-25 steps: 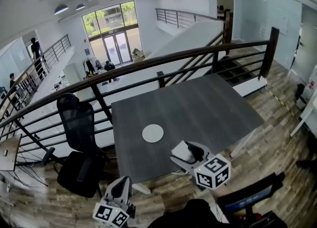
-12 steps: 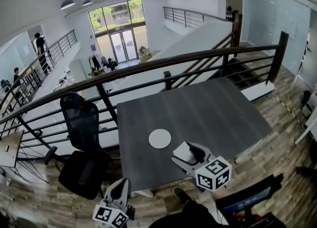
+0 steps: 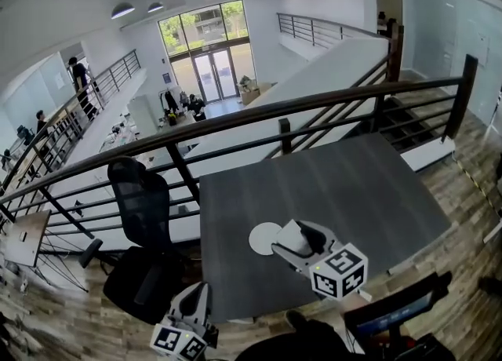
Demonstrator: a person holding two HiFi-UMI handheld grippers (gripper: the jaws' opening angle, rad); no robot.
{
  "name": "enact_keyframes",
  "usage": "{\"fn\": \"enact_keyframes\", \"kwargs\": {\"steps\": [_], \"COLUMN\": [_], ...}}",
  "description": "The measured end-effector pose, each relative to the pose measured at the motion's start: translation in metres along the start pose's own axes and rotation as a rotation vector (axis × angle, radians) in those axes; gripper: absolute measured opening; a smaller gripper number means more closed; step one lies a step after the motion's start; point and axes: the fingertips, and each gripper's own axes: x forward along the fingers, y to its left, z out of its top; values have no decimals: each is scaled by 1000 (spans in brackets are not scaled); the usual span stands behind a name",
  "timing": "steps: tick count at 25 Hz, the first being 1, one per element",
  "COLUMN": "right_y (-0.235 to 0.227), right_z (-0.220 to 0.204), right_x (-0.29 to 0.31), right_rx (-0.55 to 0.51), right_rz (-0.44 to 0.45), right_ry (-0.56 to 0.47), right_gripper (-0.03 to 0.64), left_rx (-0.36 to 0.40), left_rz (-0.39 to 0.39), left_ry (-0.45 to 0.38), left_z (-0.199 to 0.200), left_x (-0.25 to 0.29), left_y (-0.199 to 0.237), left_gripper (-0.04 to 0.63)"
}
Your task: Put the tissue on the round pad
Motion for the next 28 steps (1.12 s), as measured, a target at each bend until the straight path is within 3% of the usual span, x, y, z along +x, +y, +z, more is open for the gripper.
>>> {"fn": "enact_keyframes", "kwargs": {"steps": [16,28], "right_y": [-53,-84], "right_z": [32,12], "right_x": [68,113], "right_rx": [-5,7], "right_rz": [79,126], "right_ry": [1,59], "right_gripper": [331,331], "left_rx": [29,35], "left_rz": [68,170], "left_ry": [1,29], "left_z": [26,24], "left_x": [67,80], "left_y": [23,36], "left_gripper": [3,3]}}
